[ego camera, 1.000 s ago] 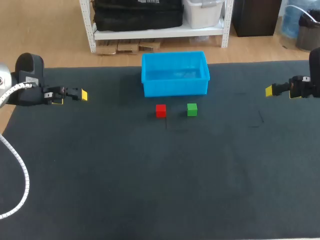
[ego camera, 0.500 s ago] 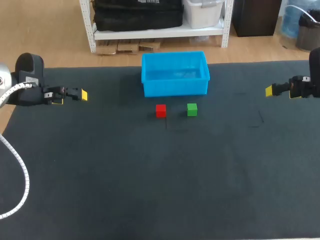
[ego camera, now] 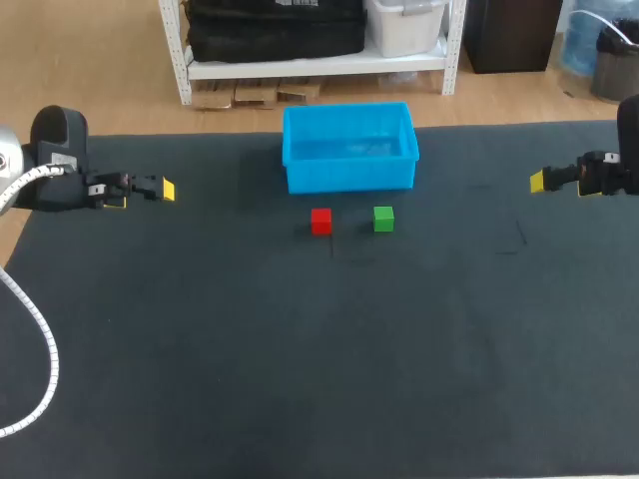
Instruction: Use the left arm to pick the red cube and place it into the blue plastic box first, then use the right arm to grasp the green cube and put it into the same blue plastic box after the first action is fully finished.
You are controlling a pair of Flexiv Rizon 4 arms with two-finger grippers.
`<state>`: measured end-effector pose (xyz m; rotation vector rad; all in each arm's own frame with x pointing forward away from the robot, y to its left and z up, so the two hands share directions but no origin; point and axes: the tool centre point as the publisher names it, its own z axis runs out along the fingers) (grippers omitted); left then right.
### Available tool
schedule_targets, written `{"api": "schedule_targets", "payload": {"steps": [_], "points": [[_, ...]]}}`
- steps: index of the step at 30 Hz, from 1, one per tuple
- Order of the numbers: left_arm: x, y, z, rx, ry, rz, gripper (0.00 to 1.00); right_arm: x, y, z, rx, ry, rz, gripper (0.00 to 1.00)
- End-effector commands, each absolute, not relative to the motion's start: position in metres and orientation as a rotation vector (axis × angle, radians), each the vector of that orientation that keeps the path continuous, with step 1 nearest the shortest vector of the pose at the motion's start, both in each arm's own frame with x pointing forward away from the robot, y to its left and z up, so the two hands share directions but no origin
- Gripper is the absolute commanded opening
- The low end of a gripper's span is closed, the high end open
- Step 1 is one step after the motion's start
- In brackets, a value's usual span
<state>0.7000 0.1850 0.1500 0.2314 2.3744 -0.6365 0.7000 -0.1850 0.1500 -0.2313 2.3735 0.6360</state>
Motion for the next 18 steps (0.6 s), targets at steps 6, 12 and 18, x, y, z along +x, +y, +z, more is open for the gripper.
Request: {"api": "schedule_targets", "payload": {"steps": [6, 12, 18], "points": [[0.710, 0.177, 0.156, 0.275, 2.391, -0.561, 1.00, 0.700, -0.185, 0.150, -0.231, 2.374, 0.636, 1.00], [0.736, 0.161, 0.166, 0.333, 2.471, -0.449, 1.00, 0.700, -0.185, 0.150, -0.231, 2.374, 0.636, 1.00], [0.766, 0.142, 0.165, 0.370, 2.623, -0.358, 1.00, 0.700, -0.185, 0.150, -0.231, 2.374, 0.636, 1.00]]}}
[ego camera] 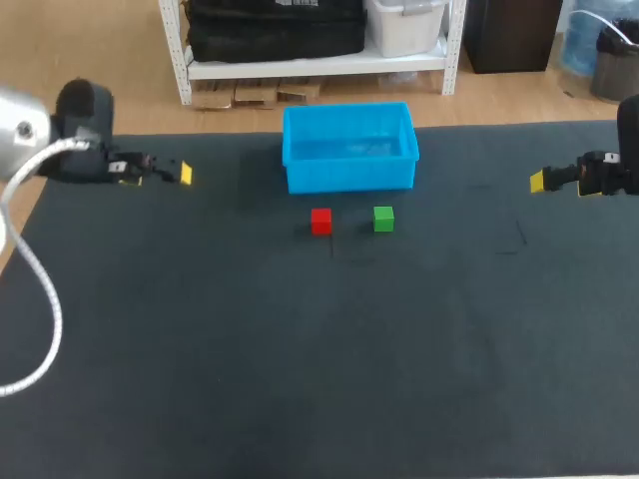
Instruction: Use the left arm to pick the red cube and place it into the blue plastic box first, then use the right arm to grasp the green cube and put it into the same blue plastic box after the first action is fully finished.
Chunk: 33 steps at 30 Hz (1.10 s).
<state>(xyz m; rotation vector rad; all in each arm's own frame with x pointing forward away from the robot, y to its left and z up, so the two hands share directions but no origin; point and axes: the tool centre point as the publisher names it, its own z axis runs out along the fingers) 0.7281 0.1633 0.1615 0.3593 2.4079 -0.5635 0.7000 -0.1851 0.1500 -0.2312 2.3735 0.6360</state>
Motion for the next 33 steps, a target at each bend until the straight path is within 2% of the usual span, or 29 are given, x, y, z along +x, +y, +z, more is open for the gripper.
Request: {"api": "schedule_targets", "payload": {"steps": [1, 15, 33], "points": [[0.770, 0.138, 0.164, 0.381, 2.641, -0.344, 1.00, 0.700, -0.185, 0.150, -0.231, 2.374, 0.636, 1.00], [0.785, 0.077, 0.152, 0.357, 2.693, -0.166, 1.00, 0.700, -0.185, 0.150, -0.231, 2.374, 0.636, 1.00], [0.777, 0.066, 0.145, 0.266, 2.716, -0.210, 1.00, 0.700, -0.185, 0.150, -0.231, 2.374, 0.636, 1.00]]}}
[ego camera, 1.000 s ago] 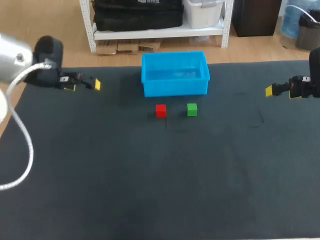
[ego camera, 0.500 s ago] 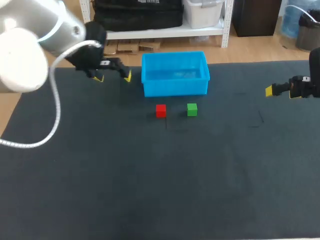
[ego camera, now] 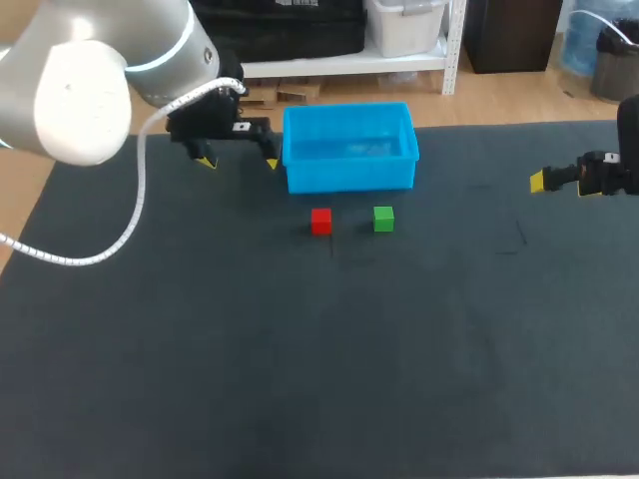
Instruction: Use the left arm to pick the red cube and place it into the blue plastic box first, then use the right arm to grasp the green cube and put it into the same blue plastic box after the first action is fully finished.
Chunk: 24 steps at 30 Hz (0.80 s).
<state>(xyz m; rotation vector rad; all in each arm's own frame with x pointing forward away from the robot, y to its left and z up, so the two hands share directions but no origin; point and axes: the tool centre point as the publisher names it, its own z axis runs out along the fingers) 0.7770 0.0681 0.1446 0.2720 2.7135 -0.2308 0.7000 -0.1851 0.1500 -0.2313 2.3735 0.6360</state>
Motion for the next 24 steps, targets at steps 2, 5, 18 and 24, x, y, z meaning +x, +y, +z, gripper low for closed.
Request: {"api": "schedule_targets", "payload": {"steps": [2, 5, 18, 24], "points": [[0.777, 0.066, 0.145, 0.266, 2.716, -0.210, 1.00, 0.700, -0.185, 0.150, -0.231, 2.374, 0.636, 1.00], [0.777, 0.066, 0.145, 0.266, 2.716, -0.210, 1.00, 0.700, -0.185, 0.150, -0.231, 2.374, 0.636, 1.00], [0.787, 0.037, 0.149, 0.222, 2.787, -0.156, 1.00, 0.700, -0.185, 0.150, -0.231, 2.374, 0.636, 1.00], [0.799, 0.017, 0.141, 0.129, 2.862, -0.216, 1.00, 0.700, -0.185, 0.150, -0.231, 2.374, 0.636, 1.00]]}}
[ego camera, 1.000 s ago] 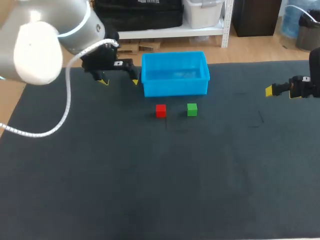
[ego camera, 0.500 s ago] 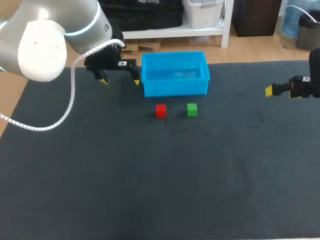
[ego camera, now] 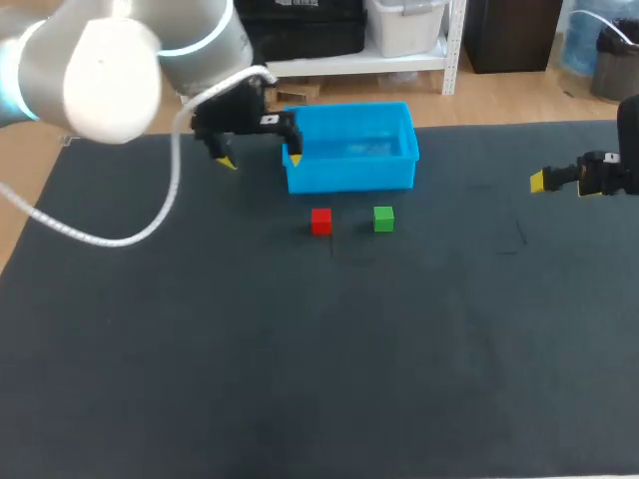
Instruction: Use the left arm to pick the red cube and place it into the blue plastic box first, then use the right arm to grasp the green cube and put it into the same blue plastic box after the first action is fully finished.
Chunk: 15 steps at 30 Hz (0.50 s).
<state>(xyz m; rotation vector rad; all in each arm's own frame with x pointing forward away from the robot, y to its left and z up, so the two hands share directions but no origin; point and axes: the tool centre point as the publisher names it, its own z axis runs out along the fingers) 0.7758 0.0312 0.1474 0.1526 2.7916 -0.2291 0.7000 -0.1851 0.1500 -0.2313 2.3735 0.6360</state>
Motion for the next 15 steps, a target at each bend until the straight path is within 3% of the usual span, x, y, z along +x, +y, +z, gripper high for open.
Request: {"api": "schedule_targets", "payload": {"steps": [1, 15], "points": [[0.801, 0.013, 0.139, 0.127, 2.877, -0.222, 1.00, 0.700, -0.185, 0.150, -0.231, 2.374, 0.636, 1.00], [0.811, -0.025, 0.106, 0.159, 2.965, -0.177, 1.00, 0.700, -0.185, 0.150, -0.231, 2.374, 0.636, 1.00]]}}
